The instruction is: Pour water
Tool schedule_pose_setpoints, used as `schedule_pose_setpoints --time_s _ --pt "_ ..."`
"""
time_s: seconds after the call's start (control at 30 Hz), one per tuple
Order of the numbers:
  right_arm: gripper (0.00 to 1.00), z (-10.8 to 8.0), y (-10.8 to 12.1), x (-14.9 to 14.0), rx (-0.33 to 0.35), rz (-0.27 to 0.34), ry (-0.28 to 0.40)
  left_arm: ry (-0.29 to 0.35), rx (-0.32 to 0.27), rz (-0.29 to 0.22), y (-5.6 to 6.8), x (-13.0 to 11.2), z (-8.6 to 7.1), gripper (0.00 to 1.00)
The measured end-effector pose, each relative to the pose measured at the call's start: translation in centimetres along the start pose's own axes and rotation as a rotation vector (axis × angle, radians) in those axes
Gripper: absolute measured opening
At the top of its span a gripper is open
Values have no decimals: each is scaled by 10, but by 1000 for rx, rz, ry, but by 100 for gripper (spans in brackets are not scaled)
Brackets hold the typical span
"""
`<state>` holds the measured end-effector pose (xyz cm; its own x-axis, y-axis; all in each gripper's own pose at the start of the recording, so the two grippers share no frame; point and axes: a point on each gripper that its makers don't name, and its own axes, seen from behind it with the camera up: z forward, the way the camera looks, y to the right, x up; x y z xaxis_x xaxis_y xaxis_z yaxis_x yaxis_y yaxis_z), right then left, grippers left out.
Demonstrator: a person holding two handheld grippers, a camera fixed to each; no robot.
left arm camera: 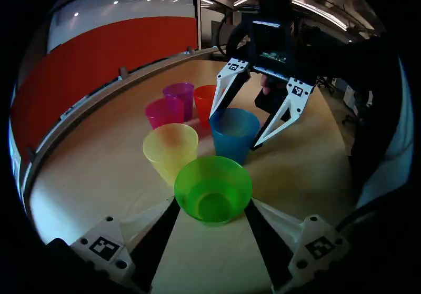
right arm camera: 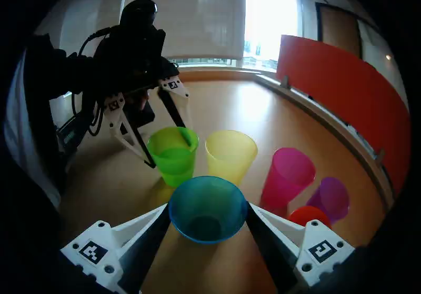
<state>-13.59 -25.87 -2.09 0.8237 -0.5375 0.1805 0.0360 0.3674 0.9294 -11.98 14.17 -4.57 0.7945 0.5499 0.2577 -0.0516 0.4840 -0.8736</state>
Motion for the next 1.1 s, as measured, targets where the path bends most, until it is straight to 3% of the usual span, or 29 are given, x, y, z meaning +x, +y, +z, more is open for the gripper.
schedule_pose_setpoints --time_s 0.5,1.1 --pt "100 -20 -2 -4 -25 -14 -4 -15 30 7 -3 -4 -12 86" --pt "100 -54 -1 -14 -82 14 6 -31 84 7 -7 -12 -36 86"
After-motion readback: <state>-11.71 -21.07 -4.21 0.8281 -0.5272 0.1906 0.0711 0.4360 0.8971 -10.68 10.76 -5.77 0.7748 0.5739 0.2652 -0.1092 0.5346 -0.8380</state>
